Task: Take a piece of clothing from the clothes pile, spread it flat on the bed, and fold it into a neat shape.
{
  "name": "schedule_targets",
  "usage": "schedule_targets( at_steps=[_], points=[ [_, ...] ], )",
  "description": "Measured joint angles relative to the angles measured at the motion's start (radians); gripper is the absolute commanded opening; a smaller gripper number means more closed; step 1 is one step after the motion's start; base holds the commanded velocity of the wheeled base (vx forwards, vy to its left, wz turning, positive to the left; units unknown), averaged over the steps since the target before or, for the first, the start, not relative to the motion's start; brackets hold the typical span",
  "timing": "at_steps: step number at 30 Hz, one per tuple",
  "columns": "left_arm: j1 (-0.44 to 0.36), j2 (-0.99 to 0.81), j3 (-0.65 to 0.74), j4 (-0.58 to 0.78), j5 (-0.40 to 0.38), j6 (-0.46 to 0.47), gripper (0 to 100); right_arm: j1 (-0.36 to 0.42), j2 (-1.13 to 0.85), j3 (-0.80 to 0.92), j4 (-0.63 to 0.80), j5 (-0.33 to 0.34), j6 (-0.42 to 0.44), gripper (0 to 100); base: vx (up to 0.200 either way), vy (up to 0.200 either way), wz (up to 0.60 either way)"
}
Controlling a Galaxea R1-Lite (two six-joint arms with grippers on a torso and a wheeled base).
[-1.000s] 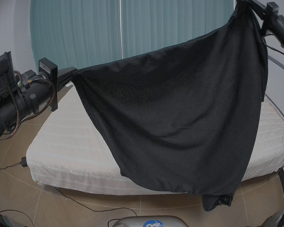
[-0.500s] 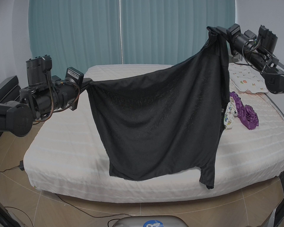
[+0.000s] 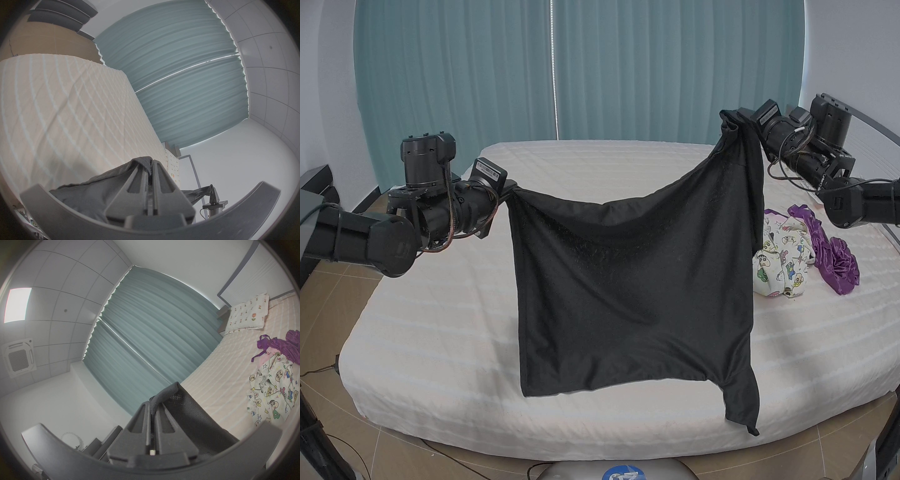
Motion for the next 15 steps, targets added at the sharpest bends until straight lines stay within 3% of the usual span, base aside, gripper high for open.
schedule_targets(
  at_steps=[9,10,11,12,15],
  points=[
    [0.019,0.149,-0.122,0.002,0.079,0.049,0,0.016,0.119,0.016,-0.082,-0.054,0.000,0,0.000,0.000,0.00],
    [0.021,0.162,-0.134,0.003,0.088,0.056,100,0.018,0.128,0.016,-0.089,-0.058,0.000,0,0.000,0.000,0.00],
    [0.026,0.184,-0.154,0.005,0.101,0.067,100,0.021,0.143,0.014,-0.097,-0.064,-0.001,0,0.000,0.000,0.00],
    [0.031,0.204,-0.176,0.005,0.116,0.076,100,0.024,0.158,0.012,-0.103,-0.069,-0.001,100,0.000,0.000,0.00],
    [0.044,0.250,-0.221,0.005,0.146,0.101,100,0.029,0.196,0.000,-0.110,-0.074,-0.002,100,0.000,0.000,0.00]
  ],
)
